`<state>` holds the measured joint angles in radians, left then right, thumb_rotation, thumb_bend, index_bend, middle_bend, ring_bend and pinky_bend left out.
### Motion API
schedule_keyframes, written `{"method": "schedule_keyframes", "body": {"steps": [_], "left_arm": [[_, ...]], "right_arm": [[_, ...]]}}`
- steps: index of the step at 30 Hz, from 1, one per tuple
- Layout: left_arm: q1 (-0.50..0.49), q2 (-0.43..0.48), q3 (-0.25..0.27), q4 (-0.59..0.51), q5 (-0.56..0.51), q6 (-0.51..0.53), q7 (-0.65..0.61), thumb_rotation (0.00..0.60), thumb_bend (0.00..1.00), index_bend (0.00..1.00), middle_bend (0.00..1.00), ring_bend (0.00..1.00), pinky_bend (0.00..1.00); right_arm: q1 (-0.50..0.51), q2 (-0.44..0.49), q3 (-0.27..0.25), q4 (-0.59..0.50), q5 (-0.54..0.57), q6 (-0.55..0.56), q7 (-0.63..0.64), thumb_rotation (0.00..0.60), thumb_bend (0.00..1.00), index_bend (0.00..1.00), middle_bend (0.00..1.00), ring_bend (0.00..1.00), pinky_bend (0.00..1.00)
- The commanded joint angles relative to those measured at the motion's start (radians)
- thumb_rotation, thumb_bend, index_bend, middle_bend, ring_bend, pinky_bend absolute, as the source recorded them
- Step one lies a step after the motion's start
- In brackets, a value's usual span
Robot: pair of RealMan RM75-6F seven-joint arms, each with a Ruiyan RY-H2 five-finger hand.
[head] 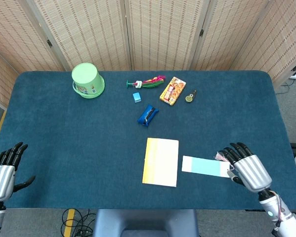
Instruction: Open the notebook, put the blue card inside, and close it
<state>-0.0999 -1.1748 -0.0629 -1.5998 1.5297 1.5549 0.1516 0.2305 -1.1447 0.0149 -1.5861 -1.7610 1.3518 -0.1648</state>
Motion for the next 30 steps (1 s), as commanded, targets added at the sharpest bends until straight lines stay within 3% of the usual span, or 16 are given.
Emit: {"method": "schedule_keyframes", "body": {"steps": [1,13,30], "left_arm": [[0.003,0.002,0.001,0.001,0.0,0.003,-0.003,0.6,0.17,0.14,0.11,0.18,0.22],[0.022,0.005,0.006,0.021,-0.004,0.02,-0.033,0.6,0.17,0.15,0.11,0.18,0.22],[0.026,-0.005,0.007,0.042,-0.012,0.01,-0.055,0.6,0.17,0.15,0.11,0.18,0.22]], "right_arm": [[0.079,-0.052,-0.009,0.029,-0.053,-0.086,0.004,0.6,0.18,0.29,0.28,0.16,0.18],[0.28,-0.241,-0.035,0.209,-0.137,-0.274,0.056,0.6,0.19,0.33,0.29,0.17,0.18],[0.388,-0.414,-0.086,0.448,-0.178,-0.263,0.117,0.6,0.2,0.34,0.29,0.17,0.18]]}}
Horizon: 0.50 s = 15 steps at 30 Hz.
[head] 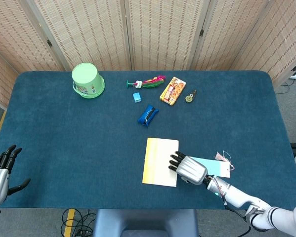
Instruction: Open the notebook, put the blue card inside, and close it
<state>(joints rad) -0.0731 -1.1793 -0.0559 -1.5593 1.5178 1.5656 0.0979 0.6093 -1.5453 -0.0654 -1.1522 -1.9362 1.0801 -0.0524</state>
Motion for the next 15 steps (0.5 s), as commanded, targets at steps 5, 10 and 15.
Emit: {"method": "schedule_keyframes", "body": {"steps": [5,10,15], "left_arm": [[0.0,0.001,-0.002,0.007,-0.002,-0.002,-0.012,0.6,0.17,0.15,0.11,0.18,0.22],[0.001,0.002,-0.002,0.01,-0.003,-0.003,-0.023,0.6,0.17,0.15,0.11,0.18,0.22],[0.002,0.001,0.0,0.013,-0.004,-0.007,-0.027,0.6,0.17,0.15,0.11,0.18,0.22]], "right_arm": [[0.027,-0.041,-0.015,0.048,0.002,0.017,0.01,0.6,0.19,0.34,0.29,0.17,0.18],[0.043,-0.052,-0.028,0.06,0.008,0.013,0.01,0.6,0.19,0.34,0.29,0.17,0.18],[0.055,-0.06,-0.035,0.065,0.019,0.007,0.005,0.6,0.19,0.34,0.29,0.17,0.18]]}}
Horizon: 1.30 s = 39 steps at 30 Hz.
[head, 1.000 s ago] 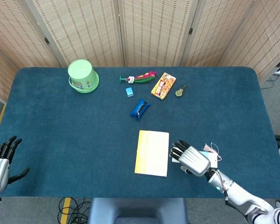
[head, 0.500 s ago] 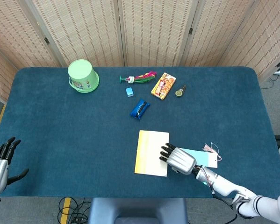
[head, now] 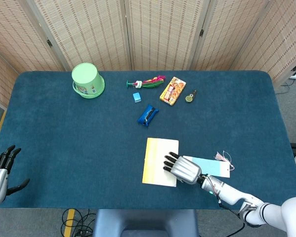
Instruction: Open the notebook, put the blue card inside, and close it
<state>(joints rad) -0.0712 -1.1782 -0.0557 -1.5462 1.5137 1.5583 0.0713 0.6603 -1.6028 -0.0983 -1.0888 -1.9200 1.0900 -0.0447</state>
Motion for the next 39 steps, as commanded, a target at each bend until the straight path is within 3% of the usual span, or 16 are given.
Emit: {"method": "schedule_keyframes", "body": {"steps": [1,20,39], "left_arm": [[0.0,-0.001,0.0,0.0,0.0,0.0,0.0,0.6,0.17,0.15,0.11,0.18,0.22],[0.007,0.005,-0.002,0.001,-0.001,0.008,-0.005,0.6,0.17,0.15,0.1,0.18,0.22],[0.01,0.004,-0.004,0.007,-0.004,0.007,-0.009,0.6,0.17,0.15,0.1,0.18,0.22]], "right_arm": [[0.007,-0.005,-0.004,0.002,0.005,-0.006,-0.005,0.6,0.19,0.34,0.29,0.17,0.18],[0.056,-0.033,-0.028,0.032,0.019,-0.013,0.0,0.6,0.32,0.4,0.3,0.17,0.18],[0.07,-0.066,-0.038,0.074,0.031,0.019,0.005,0.6,0.37,0.47,0.35,0.19,0.18]]}}
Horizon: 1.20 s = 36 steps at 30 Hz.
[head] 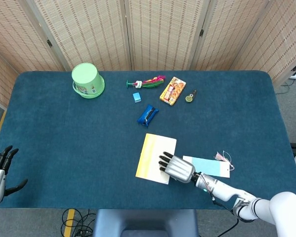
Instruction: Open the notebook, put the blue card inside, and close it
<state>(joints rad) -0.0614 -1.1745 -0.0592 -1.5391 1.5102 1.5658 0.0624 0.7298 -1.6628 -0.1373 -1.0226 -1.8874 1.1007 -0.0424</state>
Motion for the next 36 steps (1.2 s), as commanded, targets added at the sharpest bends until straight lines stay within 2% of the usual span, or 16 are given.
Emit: {"method": "schedule_keyframes", "body": {"steps": [1,14,23,28,36], "left_arm": [[0.0,0.0,0.0,0.0,0.0,0.0,0.0,0.6,0.17,0.15,0.1,0.18,0.22],[0.0,0.001,-0.005,0.004,-0.003,0.002,-0.008,0.6,0.17,0.15,0.1,0.18,0.22],[0.002,0.003,-0.007,0.007,0.001,0.009,-0.014,0.6,0.17,0.15,0.1,0.18,0.22],[0.0,0.002,-0.01,0.003,0.005,0.013,-0.013,0.6,0.17,0.14,0.1,0.18,0.22],[-0.002,0.004,-0.012,-0.004,0.013,0.018,-0.008,0.6,0.17,0.14,0.1,0.18,0.22]], "right_arm": [[0.0,-0.007,0.001,0.01,-0.002,0.009,0.004,0.6,0.37,0.48,0.36,0.2,0.18],[0.023,-0.063,0.016,0.087,-0.013,0.074,0.038,0.6,0.44,0.55,0.41,0.25,0.18],[0.026,-0.066,0.013,0.098,-0.007,0.096,0.054,0.6,0.45,0.69,0.47,0.29,0.18],[0.016,-0.049,0.009,0.087,0.006,0.102,0.048,0.6,0.45,0.77,0.52,0.31,0.18],[-0.011,0.049,-0.012,0.008,0.004,0.139,0.01,0.6,0.45,0.8,0.56,0.35,0.18]]}}
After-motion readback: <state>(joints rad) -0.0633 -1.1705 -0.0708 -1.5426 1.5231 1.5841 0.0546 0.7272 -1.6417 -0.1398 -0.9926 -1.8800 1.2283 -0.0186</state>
